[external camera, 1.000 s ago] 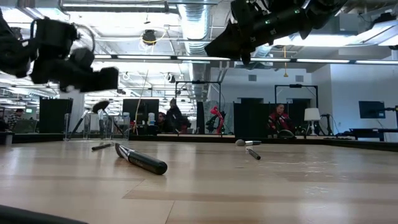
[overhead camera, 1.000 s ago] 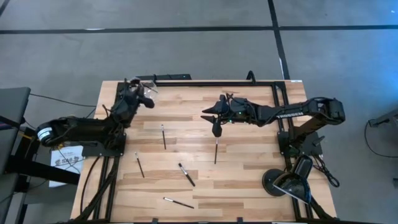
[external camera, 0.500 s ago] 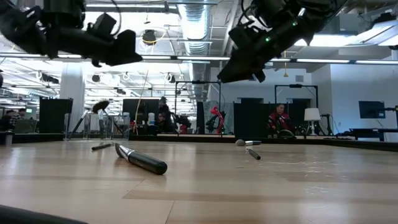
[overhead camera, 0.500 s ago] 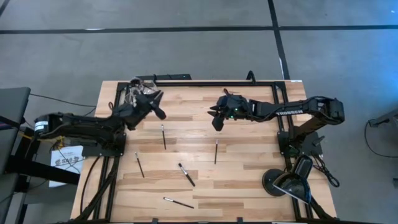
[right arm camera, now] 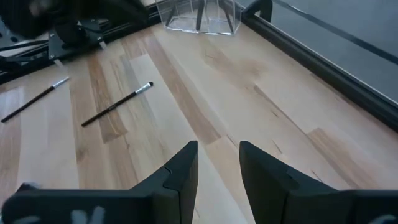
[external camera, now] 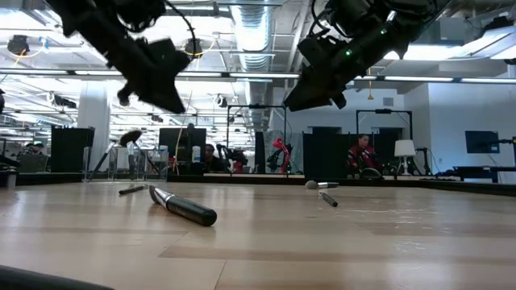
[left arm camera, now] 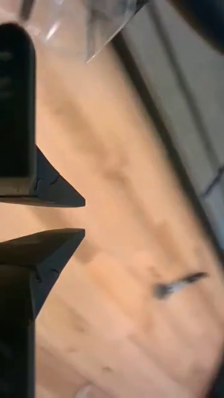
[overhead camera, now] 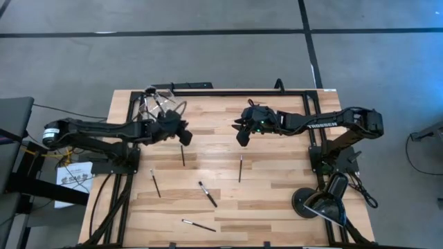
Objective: Put items in baskets/containers
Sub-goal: Put the eyeshadow brush into the transparent bin
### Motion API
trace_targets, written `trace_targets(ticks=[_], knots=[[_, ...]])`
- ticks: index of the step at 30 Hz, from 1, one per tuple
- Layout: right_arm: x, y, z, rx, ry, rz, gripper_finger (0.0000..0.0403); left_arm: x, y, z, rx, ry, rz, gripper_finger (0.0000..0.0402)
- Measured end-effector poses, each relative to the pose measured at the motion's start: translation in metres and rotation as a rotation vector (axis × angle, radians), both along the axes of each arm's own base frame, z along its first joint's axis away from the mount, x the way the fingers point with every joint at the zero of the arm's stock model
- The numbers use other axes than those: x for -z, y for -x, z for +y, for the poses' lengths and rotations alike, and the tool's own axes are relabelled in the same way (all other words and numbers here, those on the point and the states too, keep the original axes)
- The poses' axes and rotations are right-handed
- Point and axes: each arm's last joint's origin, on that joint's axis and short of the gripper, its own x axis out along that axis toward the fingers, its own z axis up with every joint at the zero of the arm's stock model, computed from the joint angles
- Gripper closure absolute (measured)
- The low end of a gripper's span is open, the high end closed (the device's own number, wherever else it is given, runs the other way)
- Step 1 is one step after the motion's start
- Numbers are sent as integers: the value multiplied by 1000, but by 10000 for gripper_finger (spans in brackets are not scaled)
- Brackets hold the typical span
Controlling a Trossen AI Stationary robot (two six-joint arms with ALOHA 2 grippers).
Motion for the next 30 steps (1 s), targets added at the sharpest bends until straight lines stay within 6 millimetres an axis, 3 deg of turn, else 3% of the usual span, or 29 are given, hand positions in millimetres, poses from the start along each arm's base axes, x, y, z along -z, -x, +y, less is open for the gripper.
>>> trace_targets(ticks=[5, 10, 14, 20, 30], knots=[[-5, -1, -5, -32, 55, -19, 295, 25, -2, 3, 82, 184, 57, 322], [-25, -6, -16, -20, 101, -39, 295, 31, -3, 11, 115, 434, 11, 299], [-26, -4, -18, -27, 106, 19, 295, 32, 8, 18, 39, 633, 95, 273], [-26, -3, -22, -65, 180, 56, 295, 31, 24, 19, -137, 715, 276, 242], [-39, -2, -46, 7, 255, -72, 295, 66, 3, 23, -212, 786, 436, 236]])
